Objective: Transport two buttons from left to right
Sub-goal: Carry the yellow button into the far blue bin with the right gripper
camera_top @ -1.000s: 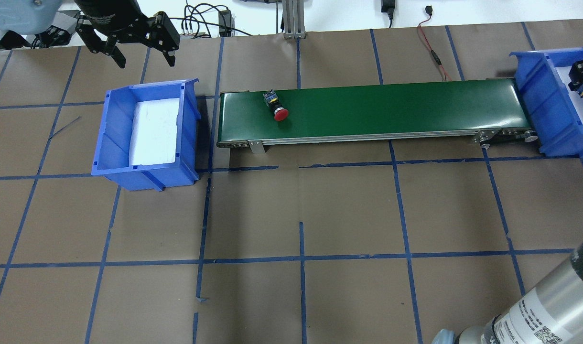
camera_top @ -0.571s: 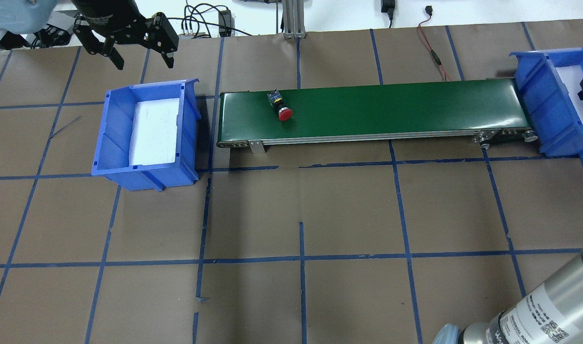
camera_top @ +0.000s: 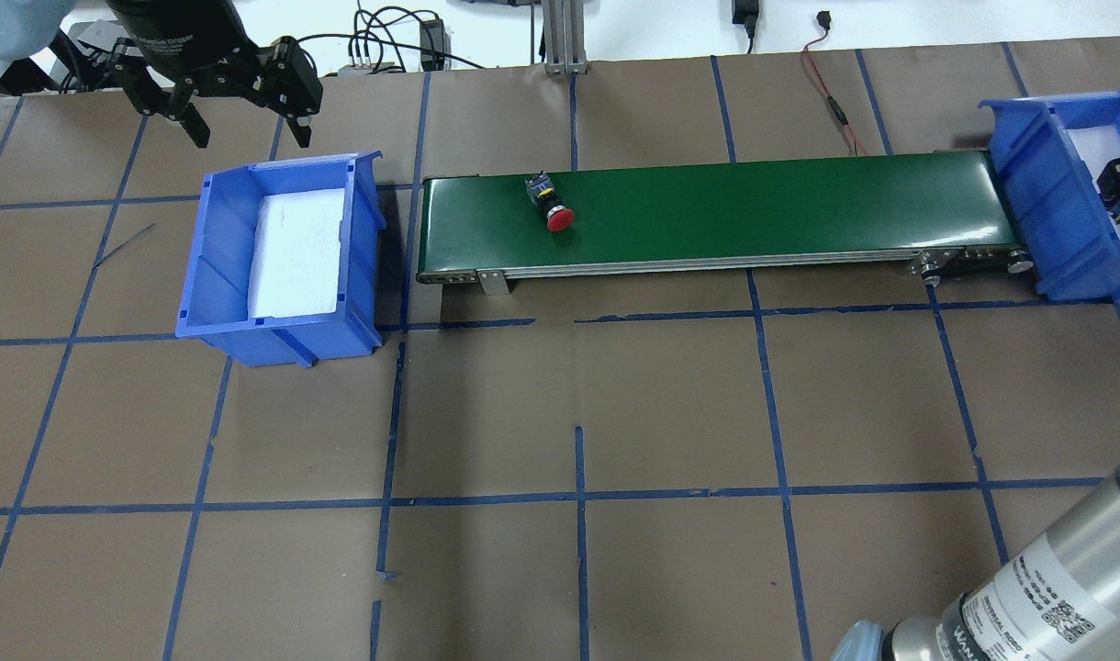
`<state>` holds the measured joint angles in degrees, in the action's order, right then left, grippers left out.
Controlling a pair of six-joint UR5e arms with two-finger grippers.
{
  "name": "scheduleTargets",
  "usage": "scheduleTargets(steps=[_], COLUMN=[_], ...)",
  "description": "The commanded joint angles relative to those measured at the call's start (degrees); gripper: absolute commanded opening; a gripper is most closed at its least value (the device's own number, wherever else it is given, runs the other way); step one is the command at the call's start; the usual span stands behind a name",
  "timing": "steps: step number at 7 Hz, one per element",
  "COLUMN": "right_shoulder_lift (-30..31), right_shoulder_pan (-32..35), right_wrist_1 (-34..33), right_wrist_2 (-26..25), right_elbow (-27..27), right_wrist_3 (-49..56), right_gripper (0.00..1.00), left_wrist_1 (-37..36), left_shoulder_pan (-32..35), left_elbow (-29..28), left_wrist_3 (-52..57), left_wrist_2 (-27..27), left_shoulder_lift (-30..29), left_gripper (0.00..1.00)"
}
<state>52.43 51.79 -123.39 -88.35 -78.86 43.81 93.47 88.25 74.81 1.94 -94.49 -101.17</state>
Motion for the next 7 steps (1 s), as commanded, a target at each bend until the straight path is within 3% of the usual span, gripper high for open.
scheduleTargets(steps=[1,5,7], right_shoulder_lift=[-0.92,-1.28,-1.37], right_shoulder_pan=[0.24,0.42,0.50], right_wrist_1=[-0.36,-0.27,-0.10], right_wrist_2=[0.11,0.02,-0.16], right_elbow=[0.02,0.02,-0.07], right_wrist_3=[-0.48,-0.57,-0.57], right_gripper=[0.08,0.09,0.34], left_wrist_1=[-0.05,-0.05,-0.05], left_shoulder_pan=[-0.01,-0.53,-0.62], left_elbow=[-0.01,-0.01,-0.01], left_wrist_3=[0.00,0.26,0.26], left_wrist_2=[-0.26,-0.43,0.18], left_shoulder_lift=[0.01,0.10,0.01], left_gripper=[1.00,1.00,1.00])
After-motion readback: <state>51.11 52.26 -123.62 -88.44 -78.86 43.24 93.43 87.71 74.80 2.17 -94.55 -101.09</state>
